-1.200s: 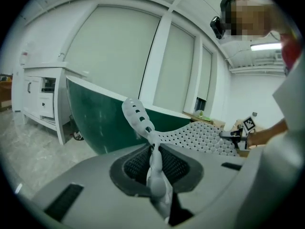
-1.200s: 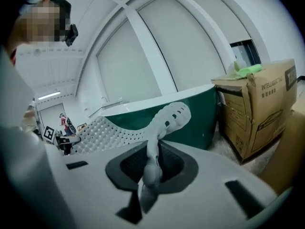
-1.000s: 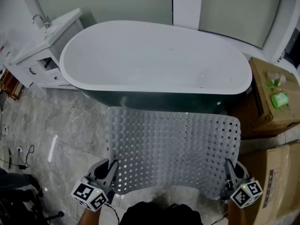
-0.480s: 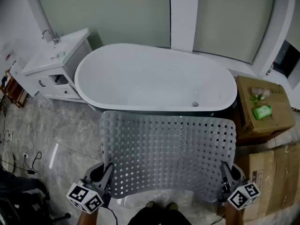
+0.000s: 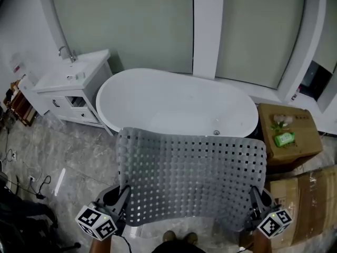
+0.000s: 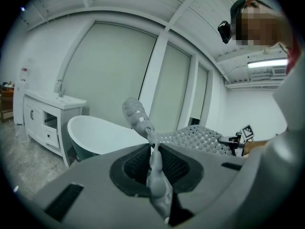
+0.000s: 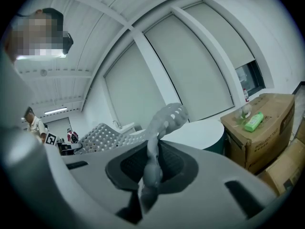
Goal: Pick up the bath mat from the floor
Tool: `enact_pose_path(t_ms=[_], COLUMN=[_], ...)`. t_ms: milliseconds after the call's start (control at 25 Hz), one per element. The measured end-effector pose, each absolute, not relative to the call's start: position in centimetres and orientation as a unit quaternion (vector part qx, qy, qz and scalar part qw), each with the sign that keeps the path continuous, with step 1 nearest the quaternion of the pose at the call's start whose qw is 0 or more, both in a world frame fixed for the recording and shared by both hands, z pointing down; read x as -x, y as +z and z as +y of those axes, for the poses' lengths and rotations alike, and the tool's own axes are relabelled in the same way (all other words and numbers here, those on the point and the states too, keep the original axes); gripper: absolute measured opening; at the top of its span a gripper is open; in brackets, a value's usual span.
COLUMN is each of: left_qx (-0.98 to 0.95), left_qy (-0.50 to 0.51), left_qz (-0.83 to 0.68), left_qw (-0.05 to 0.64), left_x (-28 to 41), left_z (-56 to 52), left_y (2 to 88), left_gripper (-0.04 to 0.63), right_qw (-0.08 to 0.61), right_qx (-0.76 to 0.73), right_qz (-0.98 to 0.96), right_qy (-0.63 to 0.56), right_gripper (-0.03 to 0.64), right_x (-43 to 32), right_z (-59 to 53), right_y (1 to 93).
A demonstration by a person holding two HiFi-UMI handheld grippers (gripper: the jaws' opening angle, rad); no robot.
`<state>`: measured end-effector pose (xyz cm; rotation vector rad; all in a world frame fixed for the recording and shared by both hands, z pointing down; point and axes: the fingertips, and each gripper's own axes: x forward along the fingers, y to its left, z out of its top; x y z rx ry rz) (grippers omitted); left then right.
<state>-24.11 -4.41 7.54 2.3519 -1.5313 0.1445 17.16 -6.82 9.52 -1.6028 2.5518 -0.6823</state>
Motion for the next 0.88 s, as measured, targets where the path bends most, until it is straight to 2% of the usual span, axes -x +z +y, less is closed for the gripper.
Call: enact_pose_path(t_ms=[320,880], left_qx=[-0.828,-0.834], left_qy=[0.029,0.014], left_qz=[-0.537,-0.532], left_qw=[0.160,0.142], left_x=[23.5,25.0], left_z=[-0.8,3.4], left_y=[2.7,0.1], left_gripper=[0.051,0.051], right_qw=[0.050,0.069], right_qx=[0.514,0.508], right_qz=[0.831,0.838], right_qy=[-0.205,-0.190], right_gripper=[0.044,0.044], right_x=[-18.5,-17.1], right_z=[-2.9,2.0], right_y=[4.2,1.8])
